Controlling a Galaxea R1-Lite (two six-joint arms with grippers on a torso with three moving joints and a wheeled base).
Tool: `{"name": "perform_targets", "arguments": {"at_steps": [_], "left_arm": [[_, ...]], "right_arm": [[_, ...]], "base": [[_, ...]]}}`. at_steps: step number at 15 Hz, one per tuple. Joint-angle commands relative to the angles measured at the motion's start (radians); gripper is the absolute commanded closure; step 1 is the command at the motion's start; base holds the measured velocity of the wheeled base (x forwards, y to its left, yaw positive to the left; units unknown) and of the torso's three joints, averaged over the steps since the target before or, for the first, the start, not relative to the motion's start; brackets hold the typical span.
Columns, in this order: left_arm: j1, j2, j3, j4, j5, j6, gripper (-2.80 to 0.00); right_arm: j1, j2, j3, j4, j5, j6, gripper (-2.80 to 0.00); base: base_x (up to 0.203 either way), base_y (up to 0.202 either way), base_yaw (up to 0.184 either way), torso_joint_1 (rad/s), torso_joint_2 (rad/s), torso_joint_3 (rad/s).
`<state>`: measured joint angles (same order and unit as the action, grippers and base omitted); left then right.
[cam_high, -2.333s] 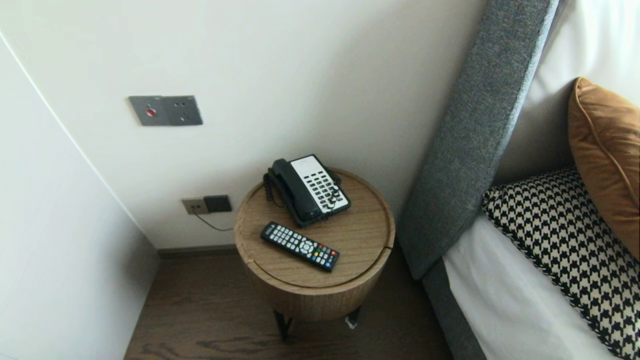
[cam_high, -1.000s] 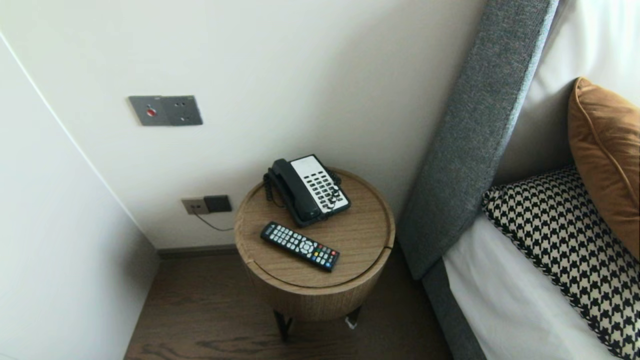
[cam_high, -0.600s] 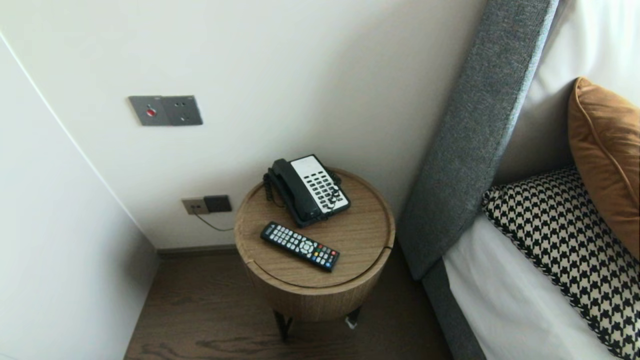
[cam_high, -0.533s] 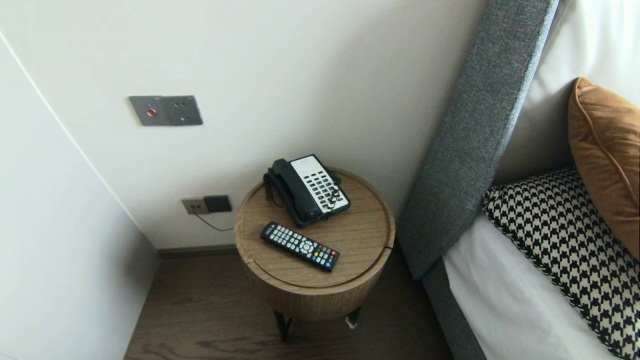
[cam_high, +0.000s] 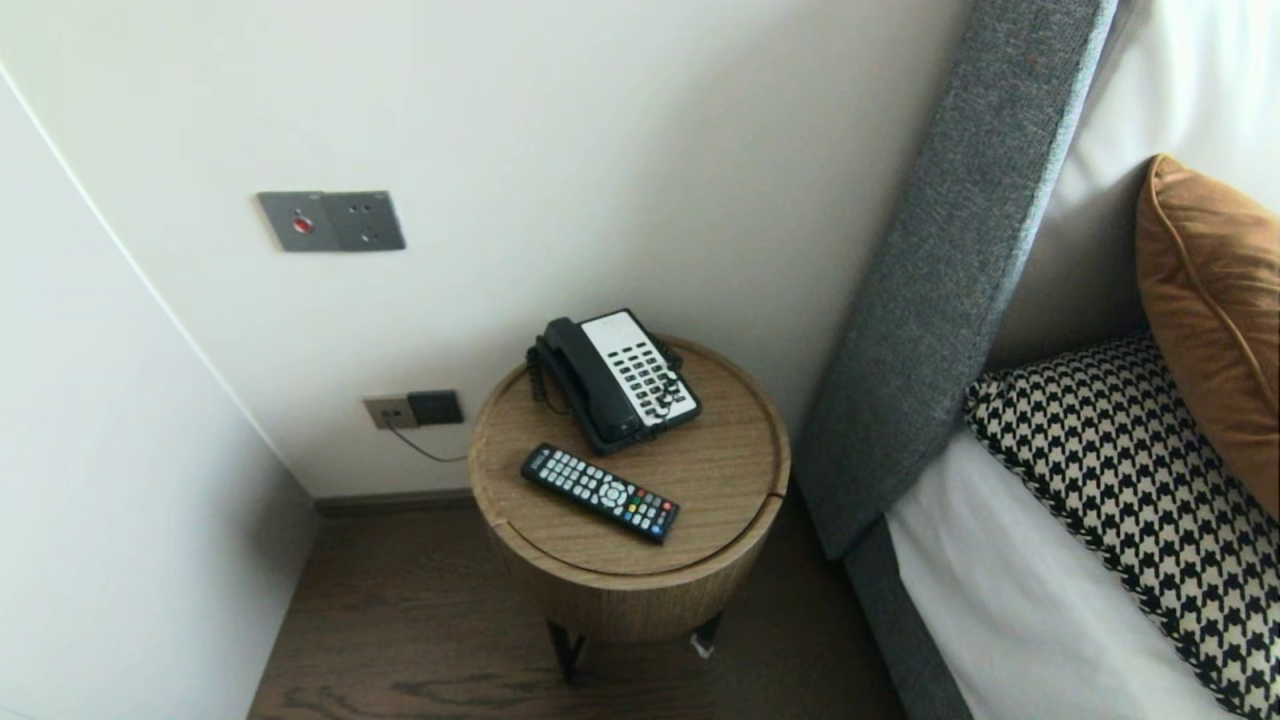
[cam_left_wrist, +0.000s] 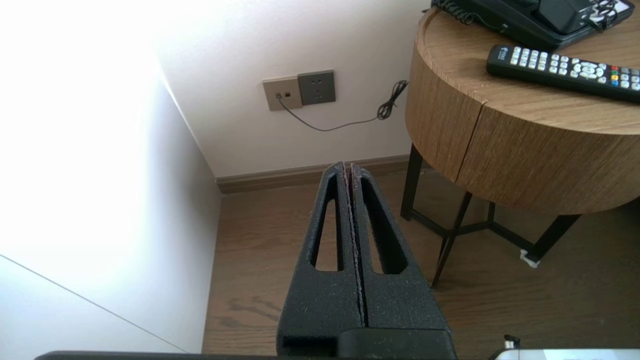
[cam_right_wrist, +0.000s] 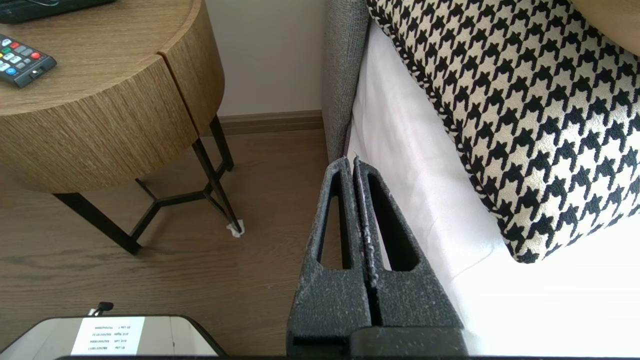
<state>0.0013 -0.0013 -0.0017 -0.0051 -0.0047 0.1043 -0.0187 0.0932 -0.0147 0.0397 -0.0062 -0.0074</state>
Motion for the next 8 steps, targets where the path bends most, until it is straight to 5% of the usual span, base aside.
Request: {"name": "perform_targets", "arguments": {"at_steps": [1, 8], "left_arm": [[0.000, 0.000, -0.001, -0.001, 0.000, 0.000, 0.00], [0.000, 0.000, 0.001, 0.000, 0.000, 0.000, 0.00]], "right_arm": [[-0.001, 0.002, 0.001, 0.000, 0.000, 0.000, 0.00], [-0.001, 0.002, 0.001, 0.000, 0.000, 0.000, 0.00]], "base": [[0.000, 0.000, 0.000, 0.000, 0.00, 0.000], [0.000, 0.000, 0.000, 0.000, 0.00, 0.000]]}}
